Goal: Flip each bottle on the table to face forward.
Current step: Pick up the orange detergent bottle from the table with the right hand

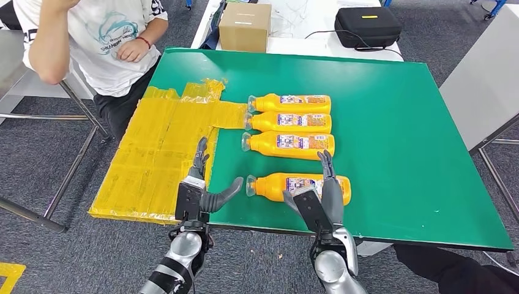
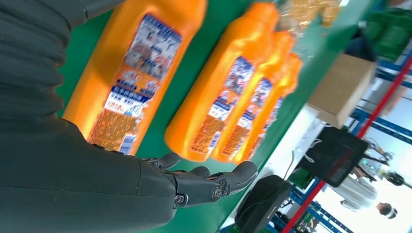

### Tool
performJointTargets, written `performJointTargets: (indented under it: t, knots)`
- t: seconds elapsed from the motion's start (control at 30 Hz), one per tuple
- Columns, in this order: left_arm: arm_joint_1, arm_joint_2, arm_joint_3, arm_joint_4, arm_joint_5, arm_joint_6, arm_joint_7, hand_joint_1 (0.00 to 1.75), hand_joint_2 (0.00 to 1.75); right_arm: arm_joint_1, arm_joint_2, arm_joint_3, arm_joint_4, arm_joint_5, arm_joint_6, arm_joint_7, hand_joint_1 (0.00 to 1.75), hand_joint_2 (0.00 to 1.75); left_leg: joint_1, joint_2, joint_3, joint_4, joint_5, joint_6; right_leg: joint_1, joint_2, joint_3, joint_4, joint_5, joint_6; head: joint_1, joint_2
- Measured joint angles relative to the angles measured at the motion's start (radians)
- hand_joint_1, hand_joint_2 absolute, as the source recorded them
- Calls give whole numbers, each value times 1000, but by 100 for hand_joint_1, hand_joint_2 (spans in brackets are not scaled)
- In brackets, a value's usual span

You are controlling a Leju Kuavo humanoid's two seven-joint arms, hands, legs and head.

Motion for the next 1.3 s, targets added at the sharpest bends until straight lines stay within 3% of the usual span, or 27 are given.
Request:
performJointTargets:
  t: [0.3,0.97,1.17,1.3]
  knots:
    - [8,6,58,4,-26,-28,23,0,175,-18,-62,-19,71,171,32,95,0,175,0,0,0,0,0,0,0,0,0,0,0,0,0,0]
    - [21,8,104,2,-20,-91,36,0,175,-77,-149,-33,148,370,89,206,0,175,0,0,0,0,0,0,0,0,0,0,0,0,0,0]
    - [23,8,117,2,-4,-127,36,0,175,-123,-165,-28,190,426,142,240,0,175,0,0,0,0,0,0,0,0,0,0,0,0,0,0]
    - [24,8,126,2,3,-146,38,0,175,-174,-179,-1,252,447,244,263,0,175,0,0,0,0,0,0,0,0,0,0,0,0,0,0]
